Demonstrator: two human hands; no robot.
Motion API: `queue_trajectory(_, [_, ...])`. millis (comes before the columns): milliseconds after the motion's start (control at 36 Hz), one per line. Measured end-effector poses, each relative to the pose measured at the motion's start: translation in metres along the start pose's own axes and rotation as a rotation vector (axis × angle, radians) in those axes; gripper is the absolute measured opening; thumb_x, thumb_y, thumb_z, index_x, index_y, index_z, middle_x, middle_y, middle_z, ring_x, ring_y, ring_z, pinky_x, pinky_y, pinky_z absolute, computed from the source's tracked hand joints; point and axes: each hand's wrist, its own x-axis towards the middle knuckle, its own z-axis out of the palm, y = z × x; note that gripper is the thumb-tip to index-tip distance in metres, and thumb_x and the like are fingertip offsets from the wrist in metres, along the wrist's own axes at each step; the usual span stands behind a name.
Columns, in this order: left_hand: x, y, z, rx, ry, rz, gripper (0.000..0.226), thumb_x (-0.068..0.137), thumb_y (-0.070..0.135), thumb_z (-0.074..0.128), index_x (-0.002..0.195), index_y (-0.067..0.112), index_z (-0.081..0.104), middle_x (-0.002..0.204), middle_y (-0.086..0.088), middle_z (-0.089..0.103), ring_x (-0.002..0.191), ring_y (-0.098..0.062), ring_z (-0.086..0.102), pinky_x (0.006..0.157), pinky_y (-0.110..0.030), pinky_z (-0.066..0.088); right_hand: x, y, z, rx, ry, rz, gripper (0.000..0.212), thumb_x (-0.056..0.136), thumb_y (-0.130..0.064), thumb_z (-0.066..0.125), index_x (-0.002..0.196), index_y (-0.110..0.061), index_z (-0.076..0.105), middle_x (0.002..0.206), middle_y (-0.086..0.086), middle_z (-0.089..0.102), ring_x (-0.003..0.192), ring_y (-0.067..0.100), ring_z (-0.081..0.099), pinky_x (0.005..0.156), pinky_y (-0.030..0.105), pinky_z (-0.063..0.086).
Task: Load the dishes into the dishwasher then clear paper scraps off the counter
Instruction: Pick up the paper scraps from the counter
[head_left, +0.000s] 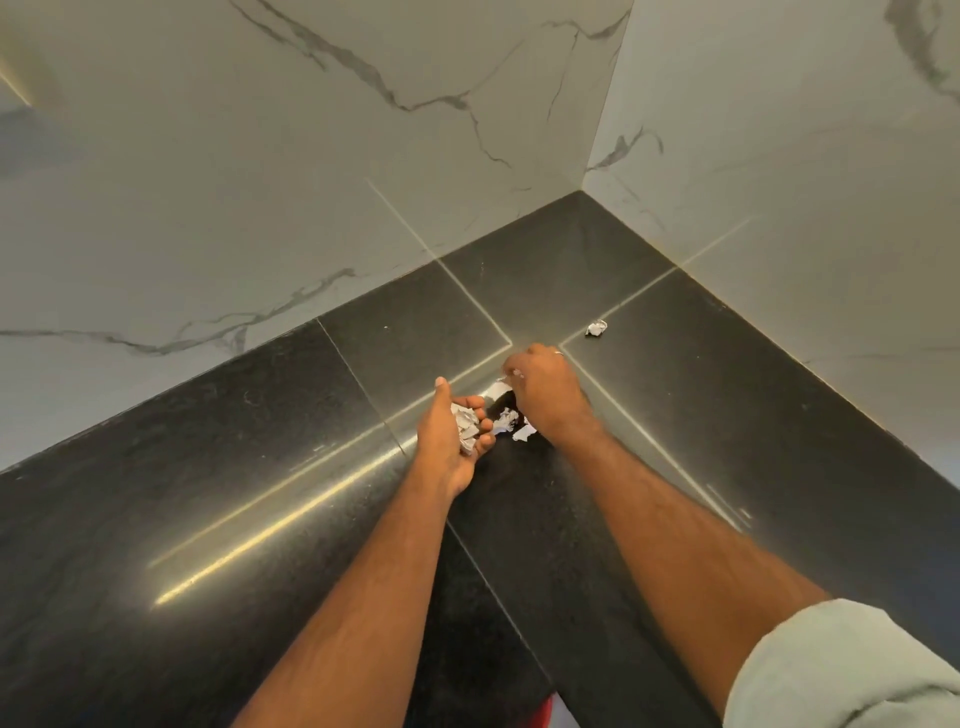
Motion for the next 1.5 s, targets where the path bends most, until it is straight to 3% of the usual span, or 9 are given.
queue_trajectory(139, [0.007, -0.004, -0.001, -0.020, 0.001, -0.001, 0.057, 0.101, 0.061, 0.038, 0.093, 0.009, 0.061, 0.078, -0.011, 0.066, 0.061, -0.018, 0.062, 0.050, -0.026, 0.048, -0.029, -0.027, -0.012, 0.404, 0.179, 0.011, 0.006, 0.090, -0.018, 0.065, 0.095, -0.020, 0.069, 0.089, -0.006, 0.064, 0.082, 0.011, 0.059, 0.074, 0.033, 0.052])
queue_trajectory(250, [0.004, -0.006, 0.002, -0.050, -0.124, 0.008, 0.076, 0.091, 0.067, 0.053, 0.122, -0.001, 0.065, 0.121, -0.020, 0.069, 0.111, -0.032, 0.068, 0.098, -0.045, 0.054, -0.050, -0.045, -0.009, 0.410, -0.030, -0.081, 0.028, 0.083, -0.012, 0.073, 0.105, -0.027, 0.063, 0.086, -0.009, 0.064, 0.079, 0.007, 0.061, 0.071, 0.028, 0.054])
queue_trajectory(333, [0.007, -0.007, 0.004, -0.014, -0.059, 0.055, 0.039, 0.093, 0.044, 0.066, 0.096, 0.006, 0.072, 0.091, -0.014, 0.073, 0.078, -0.023, 0.073, 0.070, -0.033, 0.061, -0.046, -0.036, -0.010, 0.642, -0.165, -0.014, 0.027, 0.076, -0.005, 0.078, 0.098, -0.017, 0.068, 0.087, -0.006, 0.070, 0.080, 0.003, 0.065, 0.074, 0.022, 0.052])
queue_trajectory(417, [0.011, -0.002, 0.001, 0.009, 0.042, 0.082, 0.027, 0.097, 0.031, 0.065, 0.084, 0.008, 0.061, 0.068, -0.006, 0.058, 0.046, -0.010, 0.050, 0.035, -0.018, 0.034, -0.030, -0.015, -0.020, 0.864, -0.189, 0.167, 0.028, 0.075, -0.008, 0.085, 0.099, -0.010, 0.072, 0.093, 0.004, 0.074, 0.081, 0.008, 0.067, 0.075, 0.024, 0.054])
queue_trajectory(583, [0.019, 0.003, -0.014, -0.009, 0.100, 0.071, 0.027, 0.093, 0.028, 0.070, 0.085, 0.005, 0.058, 0.065, -0.003, 0.051, 0.048, -0.009, 0.045, 0.032, -0.017, 0.030, 0.018, 0.057, -0.044, 0.229, 0.114, 0.352, 0.037, 0.087, 0.000, 0.057, 0.119, -0.014, 0.067, 0.122, 0.010, 0.061, 0.109, 0.026, 0.060, 0.099, 0.030, 0.044])
queue_trajectory(750, [0.021, -0.008, -0.019, 0.068, 0.059, 0.089, 0.029, 0.096, 0.031, 0.067, 0.084, 0.006, 0.059, 0.065, -0.004, 0.050, 0.048, -0.010, 0.043, 0.032, -0.018, 0.028, 0.043, 0.082, -0.050, -0.195, -0.331, 0.283, 0.068, 0.093, -0.002, 0.050, 0.156, -0.019, 0.031, 0.164, 0.015, 0.017, 0.142, 0.044, 0.032, 0.118, 0.046, 0.031])
queue_trajectory(1028, [0.010, -0.015, -0.035, 0.101, -0.019, 0.103, 0.031, 0.095, 0.035, 0.066, 0.087, 0.005, 0.060, 0.063, -0.003, 0.052, 0.050, -0.010, 0.044, 0.032, -0.018, 0.028, -0.004, 0.060, -0.034, -0.134, -0.106, 0.286, 0.029, 0.087, 0.006, 0.054, 0.097, -0.012, 0.074, 0.096, 0.013, 0.070, 0.092, 0.036, 0.066, 0.074, 0.036, 0.054])
queue_trajectory(1306, [-0.010, -0.016, -0.022, 0.737, 0.009, 0.408, 0.016, 0.087, 0.026, 0.077, 0.100, 0.017, 0.072, 0.082, 0.012, 0.062, 0.066, 0.002, 0.052, 0.058, -0.014, 0.040, -0.048, 0.029, -0.021, 0.273, 0.041, 0.350, 0.016, 0.091, -0.023, 0.069, 0.107, -0.028, 0.070, 0.100, -0.004, 0.070, 0.092, 0.015, 0.065, 0.085, 0.040, 0.057])
queue_trajectory(1500, [-0.008, -0.018, -0.023, 0.135, 0.023, 0.129, 0.044, 0.099, 0.049, 0.055, 0.096, 0.006, 0.062, 0.070, -0.005, 0.053, 0.049, -0.009, 0.045, 0.036, -0.019, 0.027, -0.043, -0.006, -0.038, 0.480, 0.002, 0.211, 0.009, 0.081, -0.024, 0.082, 0.088, -0.022, 0.079, 0.080, -0.016, 0.060, 0.069, -0.001, 0.057, 0.068, 0.015, 0.046])
